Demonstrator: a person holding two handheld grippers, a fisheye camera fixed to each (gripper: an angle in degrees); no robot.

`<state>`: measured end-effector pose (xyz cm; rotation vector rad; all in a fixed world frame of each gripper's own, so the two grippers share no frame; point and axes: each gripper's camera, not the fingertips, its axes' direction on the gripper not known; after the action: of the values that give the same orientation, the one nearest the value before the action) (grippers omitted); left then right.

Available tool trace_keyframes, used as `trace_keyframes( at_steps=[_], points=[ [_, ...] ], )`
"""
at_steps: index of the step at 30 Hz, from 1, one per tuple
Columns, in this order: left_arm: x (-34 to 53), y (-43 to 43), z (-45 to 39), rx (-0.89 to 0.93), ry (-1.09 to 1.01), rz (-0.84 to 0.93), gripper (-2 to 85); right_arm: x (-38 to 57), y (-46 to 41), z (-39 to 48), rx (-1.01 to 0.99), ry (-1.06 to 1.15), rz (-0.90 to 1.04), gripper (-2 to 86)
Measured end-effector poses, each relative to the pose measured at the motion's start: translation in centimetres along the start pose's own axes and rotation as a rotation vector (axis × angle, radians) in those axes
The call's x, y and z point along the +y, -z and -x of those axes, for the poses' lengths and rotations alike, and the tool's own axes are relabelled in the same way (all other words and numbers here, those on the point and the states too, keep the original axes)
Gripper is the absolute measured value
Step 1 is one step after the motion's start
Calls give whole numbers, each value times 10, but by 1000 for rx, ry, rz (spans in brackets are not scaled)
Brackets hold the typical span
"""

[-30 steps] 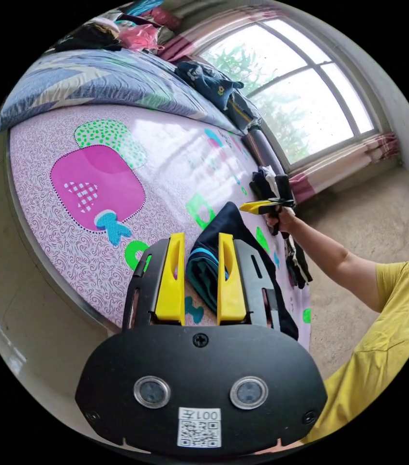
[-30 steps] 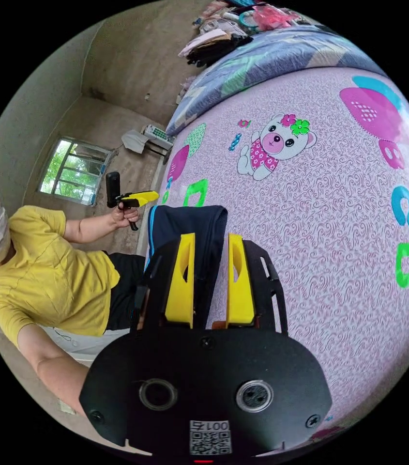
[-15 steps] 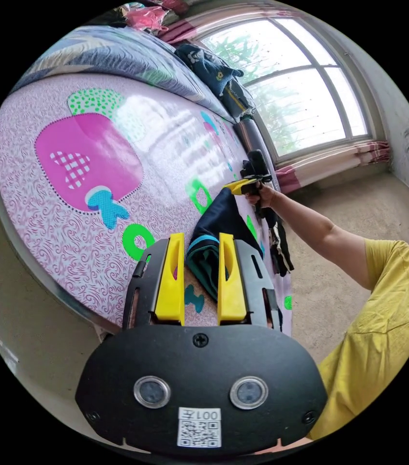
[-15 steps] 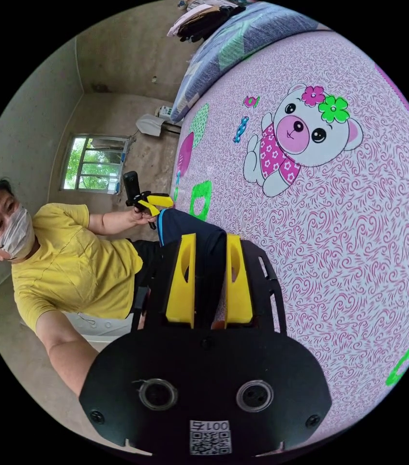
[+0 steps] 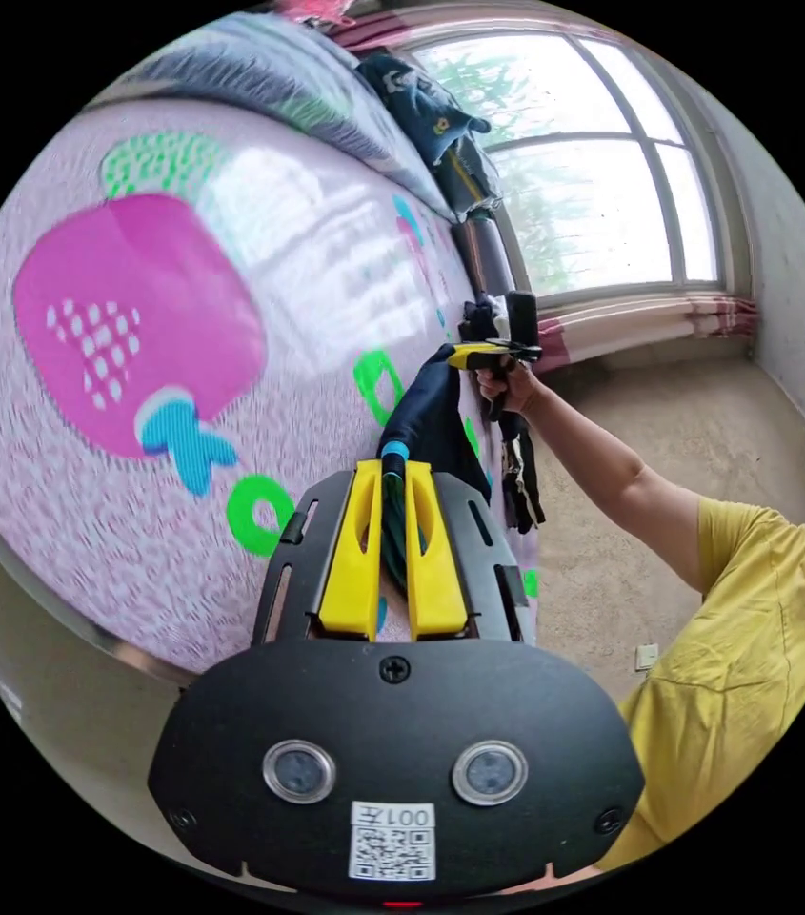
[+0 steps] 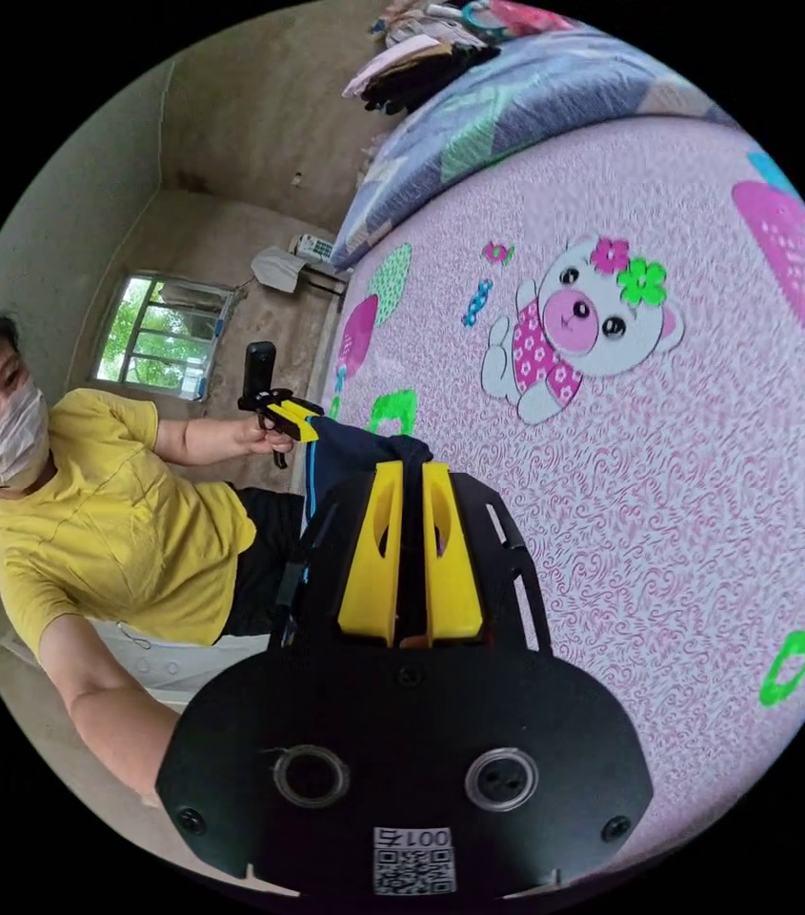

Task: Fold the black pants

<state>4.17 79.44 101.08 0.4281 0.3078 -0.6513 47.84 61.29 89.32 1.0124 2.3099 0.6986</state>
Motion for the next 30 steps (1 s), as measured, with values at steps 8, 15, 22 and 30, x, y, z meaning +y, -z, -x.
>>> trace_keyframes(
  at_steps=[8, 15, 22, 30],
  points=[
    [-60, 54, -111, -137, -412, -159, 1, -8, 105, 129, 257, 189, -258, 24],
    [14, 38, -226, -199, -756, -185, 2, 91, 136, 254, 291, 334, -261, 22],
    [167, -60, -308, -329, -935, -36, 2, 248, 81, 302, 269, 316, -180, 20],
    [294, -202, -336, -328, -863, 275, 3, 414, -13, 283, 142, 124, -159, 20]
  ],
)
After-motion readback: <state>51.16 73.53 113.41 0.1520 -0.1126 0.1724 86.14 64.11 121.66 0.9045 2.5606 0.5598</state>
